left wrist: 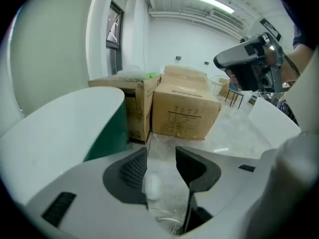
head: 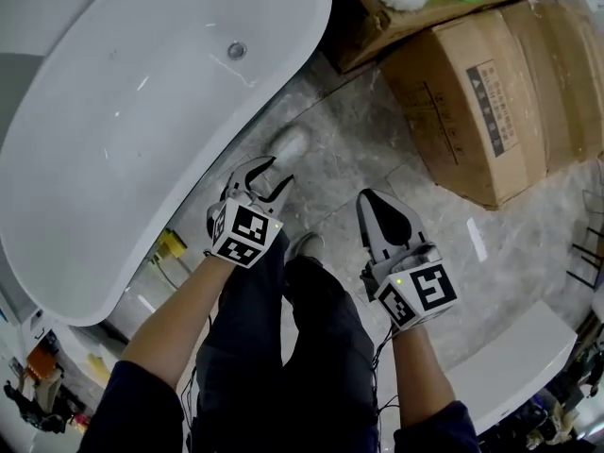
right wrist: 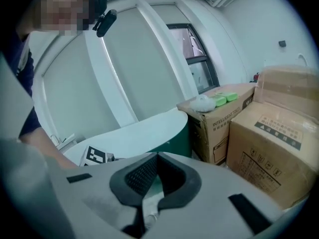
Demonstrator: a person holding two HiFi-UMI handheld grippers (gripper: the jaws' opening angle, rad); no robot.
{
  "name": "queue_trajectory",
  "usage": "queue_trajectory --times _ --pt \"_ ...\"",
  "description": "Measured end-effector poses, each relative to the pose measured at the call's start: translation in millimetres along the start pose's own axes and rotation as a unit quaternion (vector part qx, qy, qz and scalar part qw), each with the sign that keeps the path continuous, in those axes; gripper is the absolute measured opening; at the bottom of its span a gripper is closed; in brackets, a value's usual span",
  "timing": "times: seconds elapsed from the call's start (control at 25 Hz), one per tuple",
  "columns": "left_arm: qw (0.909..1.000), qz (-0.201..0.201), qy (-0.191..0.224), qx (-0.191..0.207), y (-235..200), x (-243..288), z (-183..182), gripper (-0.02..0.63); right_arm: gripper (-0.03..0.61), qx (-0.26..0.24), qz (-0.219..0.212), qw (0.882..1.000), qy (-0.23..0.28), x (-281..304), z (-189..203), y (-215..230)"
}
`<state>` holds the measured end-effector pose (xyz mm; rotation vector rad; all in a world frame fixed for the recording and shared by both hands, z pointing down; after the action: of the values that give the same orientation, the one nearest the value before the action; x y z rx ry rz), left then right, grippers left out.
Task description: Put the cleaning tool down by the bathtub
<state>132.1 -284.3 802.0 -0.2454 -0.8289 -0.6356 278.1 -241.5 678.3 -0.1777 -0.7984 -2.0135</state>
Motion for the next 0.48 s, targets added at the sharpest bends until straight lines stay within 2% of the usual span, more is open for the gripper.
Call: queue_trajectory --times 0.32,0.48 --pt "0.9979 -0.040 0.048 -0.017 -16 -97 -58 0.199 0.005 -0.023 -0.006 0.999 0.024 -38 -56 -42" --pt "0.9949 -0.063 0.069 -0.040 -14 -142 -85 0.199 0.005 -0.038 -0.016 0.999 0.032 -56 -81 -63"
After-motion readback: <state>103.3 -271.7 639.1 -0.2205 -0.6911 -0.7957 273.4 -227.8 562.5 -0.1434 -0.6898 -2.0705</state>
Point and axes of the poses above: the fingertips, and each gripper's own axes: x forward along the fingers, y to its right, z out of its underside, the point moved 3 cm from there along -x, backward along the fingers, and after that the axes turned 8 degrees about -z, right-handed, at the moved point
